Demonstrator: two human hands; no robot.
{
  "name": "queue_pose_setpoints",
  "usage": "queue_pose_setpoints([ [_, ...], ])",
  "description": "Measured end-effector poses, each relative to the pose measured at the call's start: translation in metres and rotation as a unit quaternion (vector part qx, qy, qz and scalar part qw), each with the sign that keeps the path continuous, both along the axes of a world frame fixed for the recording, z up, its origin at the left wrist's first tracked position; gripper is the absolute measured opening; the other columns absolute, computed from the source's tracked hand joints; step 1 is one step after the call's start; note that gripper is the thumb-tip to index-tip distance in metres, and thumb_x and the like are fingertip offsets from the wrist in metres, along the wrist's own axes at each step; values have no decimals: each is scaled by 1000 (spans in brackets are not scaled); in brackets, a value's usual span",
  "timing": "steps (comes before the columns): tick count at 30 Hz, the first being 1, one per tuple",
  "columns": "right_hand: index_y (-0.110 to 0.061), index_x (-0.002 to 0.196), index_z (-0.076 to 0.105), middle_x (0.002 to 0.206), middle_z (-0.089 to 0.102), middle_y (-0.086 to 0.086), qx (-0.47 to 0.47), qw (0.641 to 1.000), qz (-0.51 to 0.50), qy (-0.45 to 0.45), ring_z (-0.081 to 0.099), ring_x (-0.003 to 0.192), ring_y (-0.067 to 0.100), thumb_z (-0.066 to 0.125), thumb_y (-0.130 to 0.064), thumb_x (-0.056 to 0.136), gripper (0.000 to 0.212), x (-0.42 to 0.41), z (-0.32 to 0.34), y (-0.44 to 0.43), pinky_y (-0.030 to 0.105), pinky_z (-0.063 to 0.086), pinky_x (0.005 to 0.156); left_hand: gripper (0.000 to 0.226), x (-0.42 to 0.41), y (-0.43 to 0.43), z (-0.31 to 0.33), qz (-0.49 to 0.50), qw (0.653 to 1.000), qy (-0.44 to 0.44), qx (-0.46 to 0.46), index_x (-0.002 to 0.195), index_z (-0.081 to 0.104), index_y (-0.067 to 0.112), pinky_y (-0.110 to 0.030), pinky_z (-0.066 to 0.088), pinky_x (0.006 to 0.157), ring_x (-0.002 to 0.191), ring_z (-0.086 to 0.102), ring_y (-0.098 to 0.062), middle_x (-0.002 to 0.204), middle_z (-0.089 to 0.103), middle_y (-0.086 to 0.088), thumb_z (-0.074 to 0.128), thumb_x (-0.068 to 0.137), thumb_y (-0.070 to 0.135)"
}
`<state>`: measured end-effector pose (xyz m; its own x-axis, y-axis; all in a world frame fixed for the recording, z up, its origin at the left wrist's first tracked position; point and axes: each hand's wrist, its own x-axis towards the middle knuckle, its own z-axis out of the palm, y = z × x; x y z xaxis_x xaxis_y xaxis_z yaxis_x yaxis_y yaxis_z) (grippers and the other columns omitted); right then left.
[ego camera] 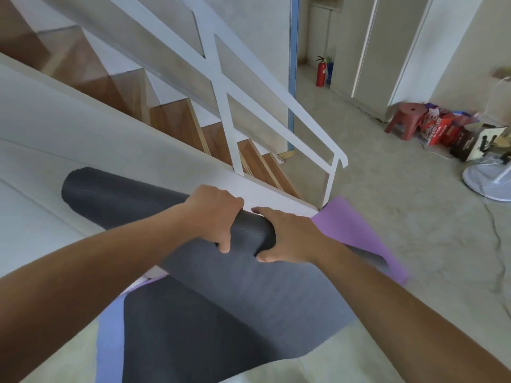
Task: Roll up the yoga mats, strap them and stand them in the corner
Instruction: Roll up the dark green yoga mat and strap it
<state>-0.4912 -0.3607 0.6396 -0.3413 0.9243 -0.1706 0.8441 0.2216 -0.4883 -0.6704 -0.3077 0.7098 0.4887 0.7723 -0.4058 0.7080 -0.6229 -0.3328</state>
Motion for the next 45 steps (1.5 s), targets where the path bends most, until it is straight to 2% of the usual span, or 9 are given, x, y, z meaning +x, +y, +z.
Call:
queue_pose_setpoints([
  [4,-29,155,-7,154,29,3,141,977,6,-160,36,136,29,76,-69,62,131,-11,-14,-16,49,29,114,63,-10,18,17,143,977,-63,-147,98,63,24,-32,55,71,81,63,-14,91,64,7,87,51,58],
  [8,-34,147,17,132,51,0,133,983,13,-124,53,116,23,74,-59,71,99,-7,-9,-5,38,45,92,70,-12,16,31,214,938,-106,-250,109,67,26,-40,59,87,91,68,-16,104,69,8,91,51,55],
  [14,-36,131,44,123,57,-10,-113,990,77,35,55,111,16,86,-44,67,76,7,24,22,29,41,88,89,-10,-19,26,-45,998,38,21,126,44,24,-37,55,80,86,62,-18,104,59,3,75,58,72],
  [21,-28,156,-4,153,29,1,166,975,41,-144,37,135,27,78,-69,61,132,-11,21,4,44,36,110,75,-20,13,47,98,995,-16,-24,105,60,26,-34,56,76,79,59,-13,90,61,7,78,50,73],
  [26,-33,145,32,131,56,-4,170,981,46,-87,55,117,21,77,-53,71,88,-6,41,26,36,47,88,79,-18,17,69,177,970,-95,-139,111,62,28,-40,57,86,90,65,-15,104,67,8,82,49,72],
  [30,-33,124,52,106,64,-11,33,996,75,-24,60,97,17,85,-42,63,70,8,71,47,37,50,81,94,-14,-1,63,20,999,4,43,127,41,30,-35,53,81,92,61,-18,108,60,7,73,53,79],
  [38,-28,152,-11,155,26,4,221,956,76,-178,30,140,28,76,-70,63,132,-18,51,20,46,23,118,76,-35,30,64,175,972,-118,-100,107,61,32,-40,58,84,88,63,-12,99,65,11,86,45,68],
  [42,-33,145,27,130,55,-5,204,964,98,-143,56,117,21,75,-61,70,93,-20,67,33,35,47,85,77,-39,25,69,233,932,-176,-216,112,63,33,-44,56,93,96,67,-15,110,69,12,90,46,60],
  [45,-37,128,45,106,60,-15,67,988,111,-88,61,95,15,81,-59,60,80,-10,81,50,29,41,73,102,-33,5,63,103,991,-66,-58,134,39,33,-34,50,85,102,59,-17,118,57,10,80,50,74],
])
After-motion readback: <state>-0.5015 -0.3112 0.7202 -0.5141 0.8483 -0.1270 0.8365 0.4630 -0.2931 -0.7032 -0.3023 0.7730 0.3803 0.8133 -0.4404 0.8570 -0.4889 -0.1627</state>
